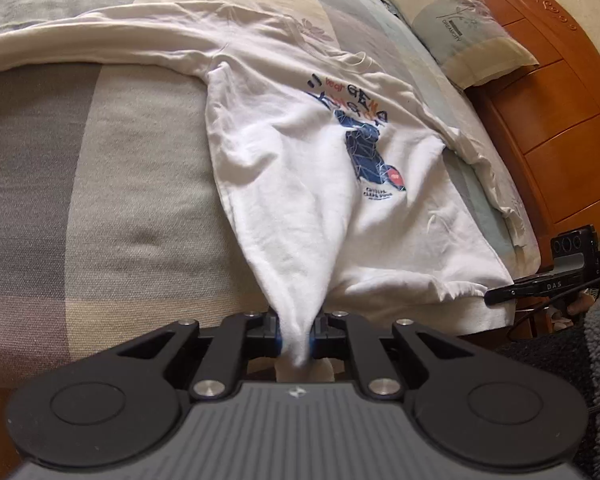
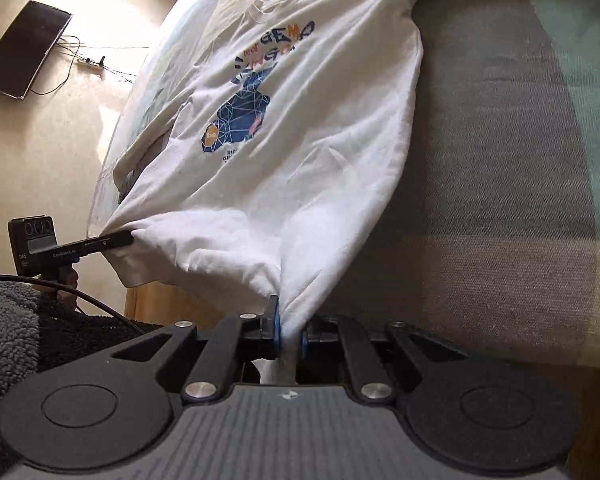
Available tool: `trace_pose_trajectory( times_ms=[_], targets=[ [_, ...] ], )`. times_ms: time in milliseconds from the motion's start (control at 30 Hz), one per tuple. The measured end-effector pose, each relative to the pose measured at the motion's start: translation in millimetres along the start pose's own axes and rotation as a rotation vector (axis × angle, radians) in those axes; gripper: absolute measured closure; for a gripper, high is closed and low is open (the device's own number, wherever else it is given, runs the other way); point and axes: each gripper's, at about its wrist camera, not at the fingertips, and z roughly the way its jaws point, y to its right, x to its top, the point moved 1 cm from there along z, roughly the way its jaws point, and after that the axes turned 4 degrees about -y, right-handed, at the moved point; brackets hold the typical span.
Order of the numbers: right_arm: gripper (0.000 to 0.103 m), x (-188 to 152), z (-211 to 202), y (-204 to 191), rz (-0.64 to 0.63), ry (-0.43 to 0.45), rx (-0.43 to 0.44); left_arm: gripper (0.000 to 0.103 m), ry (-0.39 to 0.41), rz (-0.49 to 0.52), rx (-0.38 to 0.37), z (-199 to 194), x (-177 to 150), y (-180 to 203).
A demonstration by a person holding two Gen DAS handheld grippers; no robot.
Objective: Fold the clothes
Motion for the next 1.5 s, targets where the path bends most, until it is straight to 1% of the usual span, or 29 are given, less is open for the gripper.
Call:
trace_pose_trajectory(
  times_ms=[67, 100, 133, 200, 267, 300, 333, 367, 400, 433, 500, 567, 633, 667, 733, 767, 800, 833, 867, 933, 967, 1000, 1067, 1133, 1167, 1200, 1233, 1400, 1500],
  targets=[
    [0.092, -4.7, 9.4, 2.8, 0.011, -0.029, -0.01, 0.093, -0.022, 0.018, 0.022, 2.4, -2.9, -0.7],
    [0.091, -7.1, 12.2, 2.0, 0.007, -0.041, -0.025, 0.089, -0.039, 0.028, 0.034, 2.5, -3.2, -1.1],
    [0.09, -7.9, 12.3, 0.4, -0.003, -0.053, -0.061, 0.089, -0.055, 0.034, 0.047, 2.3, -3.3, -2.1],
    [0.084, -9.4, 12.4, -2.9, -0.025, -0.077, -0.137, 0.088, -0.071, 0.03, 0.086, -2.3, -2.9, -8.7],
    [0.083, 4.6, 6.5, -1.1, -0.033, -0.031, -0.156, 0.088, -0.053, 0.031, 0.13, -12.9, 1.4, -15.4],
    [0.083, 11.7, 3.4, -0.2, -0.036, -0.007, -0.165, 0.088, -0.021, 0.031, 0.14, -19.4, 7.1, -17.6],
    [0.082, 18.9, 0.4, 0.7, -0.04, 0.018, -0.174, 0.087, 0.017, 0.031, 0.135, -25.2, 14.9, -19.7],
    [0.078, 26.0, -2.6, 1.6, -0.044, 0.042, -0.183, 0.084, 0.052, 0.033, 0.128, -29.3, 24.0, -21.6],
    [0.072, 33.2, -5.7, 2.5, -0.047, 0.066, -0.192, 0.076, 0.081, 0.038, 0.118, -28.9, 36.3, -22.5],
    [0.07, 40.3, -8.8, 3.4, -0.051, 0.09, -0.201, 0.069, 0.105, 0.046, 0.11, -26.5, 48.5, -23.0],
    [0.066, 54.7, -14.9, 5.3, -0.059, 0.138, -0.218, 0.066, 0.124, 0.07, 0.098, -11.2, 73.0, -21.8],
    [0.064, 69.0, -21.0, 7.1, -0.066, 0.186, -0.236, 0.065, 0.14, 0.086, 0.089, 4.3, 96.6, -22.1],
    [0.06, 83.3, -27.2, 8.9, -0.073, 0.235, -0.254, 0.064, 0.141, 0.052, 0.097, 21.5, 115.3, -32.1],
    [0.057, 90.8, -26.1, 14.9, -0.053, 0.253, -0.25, 0.065, 0.14, 0.027, 0.096, 29.9, 123.8, -38.2],
    [0.049, 105.8, -23.4, 27.3, -0.01, 0.289, -0.242, 0.064, 0.133, -0.057, 0.062, 44.7, 135.8, -55.0],
    [0.045, 113.4, -22.0, 33.5, 0.012, 0.307, -0.238, 0.064, 0.14, -0.088, 0.028, 49.2, 138.3, -60.9],
    [0.043, 120.9, -20.7, 39.8, 0.033, 0.325, -0.234, 0.06, 0.147, -0.113, -0.002, 53.1, 140.8, -65.5],
    [0.042, 125.8, -20.2, 47.2, 0.062, 0.34, -0.213, 0.053, 0.154, -0.125, -0.018, 55.5, 143.7, -66.3],
    [0.042, 130.9, -18.6, 55.3, 0.087, 0.357, -0.182, 0.051, 0.161, -0.136, -0.035, 58.0, 146.6, -67.1],
    [0.041, 139.6, -12.6, 64.2, 0.117, 0.394, -0.143, 0.051, 0.175, -0.16, -0.069, 62.9, 152.4, -68.8],
    [0.038, 144.9, -9.7, 66.5, 0.12, 0.413, -0.109, 0.051, 0.182, -0.172, -0.085, 65.3, 155.3, -69.6],
    [0.035, 150.2, -7.4, 65.6, 0.105, 0.423, -0.098, 0.053, 0.189, -0.183, -0.102, 67.8, 158.2, -70.4],
    [0.035, 161.0, -2.4, 62.3, 0.072, 0.435, -0.094, 0.057, 0.203, -0.199, -0.121, 72.1, 163.8, -71.1],
    [0.038, 172.7, 3.1, 55.2, 0.037, 0.438, -0.123, 0.096, 0.2, -0.159, -0.034, 74.3, 169.2, -64.8],
    [0.053, 178.3, 5.8, 50.0, 0.02, 0.435, -0.166, 0.096, 0.203, -0.154, -0.023, 75.1, 172.1, -64.4],
    [0.086, 183.0, 8.6, 45.4, 0.006, 0.423, -0.221, 0.096, 0.207, -0.148, -0.013, 75.8, 175.0, -64.1],
    [0.093, 185.8, 10.4, 41.6, -0.009, 0.421, -0.248, 0.096, 0.21, -0.143, -0.002, 76.6, 177.9, -63.7],
    [0.094, 200.3, 13.5, 21.6, -0.106, 0.428, -0.354, 0.096, 0.227, -0.115, 0.051, 80.4, 192.5, -61.7],
    [0.094, 214.1, 10.6, 21.7, -0.097, 0.454, -0.372, 0.096, 0.237, -0.099, 0.083, 82.7, 201.2, -60.5]
  ],
)
